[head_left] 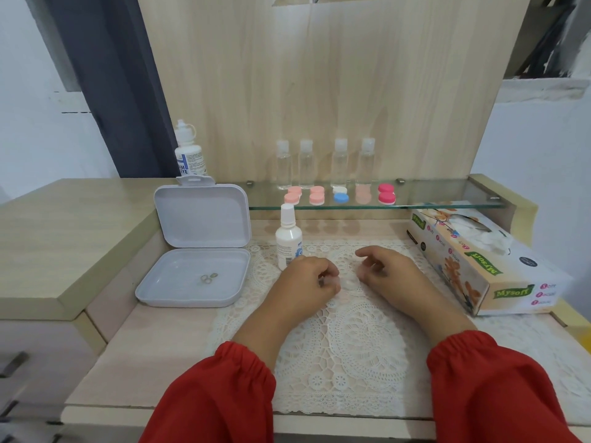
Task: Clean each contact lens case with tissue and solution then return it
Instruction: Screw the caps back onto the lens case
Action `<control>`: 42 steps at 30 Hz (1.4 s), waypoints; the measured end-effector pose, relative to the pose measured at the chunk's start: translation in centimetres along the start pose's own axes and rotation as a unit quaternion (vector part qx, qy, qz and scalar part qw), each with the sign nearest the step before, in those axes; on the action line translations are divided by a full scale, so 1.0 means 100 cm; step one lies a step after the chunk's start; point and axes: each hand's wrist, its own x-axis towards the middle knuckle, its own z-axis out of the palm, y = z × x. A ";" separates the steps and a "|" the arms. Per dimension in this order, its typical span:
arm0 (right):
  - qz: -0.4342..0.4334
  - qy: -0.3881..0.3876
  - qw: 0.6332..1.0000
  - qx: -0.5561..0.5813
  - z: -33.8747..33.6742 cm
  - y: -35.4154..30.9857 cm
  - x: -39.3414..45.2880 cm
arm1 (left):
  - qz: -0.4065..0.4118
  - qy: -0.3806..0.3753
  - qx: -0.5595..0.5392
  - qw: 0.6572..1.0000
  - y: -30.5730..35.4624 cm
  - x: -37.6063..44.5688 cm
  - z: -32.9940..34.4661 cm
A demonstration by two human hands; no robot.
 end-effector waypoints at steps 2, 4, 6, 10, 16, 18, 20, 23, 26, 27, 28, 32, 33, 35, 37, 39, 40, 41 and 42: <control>0.012 0.020 0.996 0.091 -0.003 -0.002 -0.002 | -0.001 -0.003 0.007 1.000 -0.001 0.001 0.001; 0.003 0.020 0.986 0.167 -0.007 -0.005 -0.005 | -0.003 -0.004 0.003 1.000 0.000 0.001 0.001; -0.017 -0.003 0.980 0.197 -0.008 -0.008 -0.008 | -0.005 -0.003 -0.001 1.000 0.002 0.000 0.000; -0.032 -0.044 0.980 0.190 -0.003 -0.011 -0.009 | -0.002 -0.001 0.000 1.000 0.006 -0.001 -0.003; -0.042 -0.070 0.989 0.122 -0.001 -0.012 -0.009 | 0.000 -0.003 0.005 1.000 0.007 -0.003 -0.004; -0.042 -0.072 0.990 0.116 -0.001 -0.013 -0.009 | -0.001 -0.003 0.004 1.000 0.008 -0.003 -0.004; -0.041 -0.076 0.990 0.111 -0.001 -0.014 -0.009 | -0.001 -0.001 0.003 1.000 0.009 -0.003 -0.004; -0.038 -0.080 0.989 0.115 -0.002 -0.014 -0.009 | 0.002 -0.005 -0.005 1.000 0.010 -0.003 -0.005; -0.034 -0.083 0.987 0.133 -0.002 -0.013 -0.008 | -0.005 -0.012 -0.022 1.000 0.011 -0.004 -0.006; -0.031 -0.084 0.986 0.139 -0.002 -0.012 -0.008 | -0.005 -0.013 -0.024 1.000 0.011 -0.004 -0.007; -0.029 -0.085 0.986 0.143 -0.001 -0.011 -0.007 | -0.005 -0.014 -0.025 1.000 0.011 -0.004 -0.007; -0.022 -0.085 0.985 0.151 -0.001 -0.009 -0.005 | -0.014 -0.018 -0.027 0.999 0.010 -0.004 -0.007; -0.022 -0.083 0.985 0.153 -0.001 -0.008 -0.006 | -0.014 -0.018 -0.026 0.999 0.009 -0.004 -0.007; -0.025 -0.073 0.986 0.149 0.000 -0.008 -0.006 | -0.015 -0.016 -0.023 0.999 0.010 -0.004 -0.007; -0.035 -0.061 0.989 0.129 0.001 -0.007 -0.005 | -0.016 -0.014 -0.024 0.999 0.010 -0.004 -0.007; -0.035 -0.055 0.992 0.106 0.001 -0.009 -0.004 | -0.013 -0.011 -0.024 1.000 0.012 -0.004 -0.007; -0.030 -0.057 0.993 0.098 0.001 -0.009 -0.004 | -0.011 -0.011 -0.021 1.000 0.012 -0.005 -0.007; -0.025 -0.062 0.993 0.095 0.002 -0.009 -0.003 | -0.012 -0.010 -0.019 1.000 0.011 -0.004 -0.007; -0.021 -0.069 0.992 0.101 0.001 -0.009 -0.003 | -0.012 -0.010 -0.018 1.000 0.011 -0.004 -0.007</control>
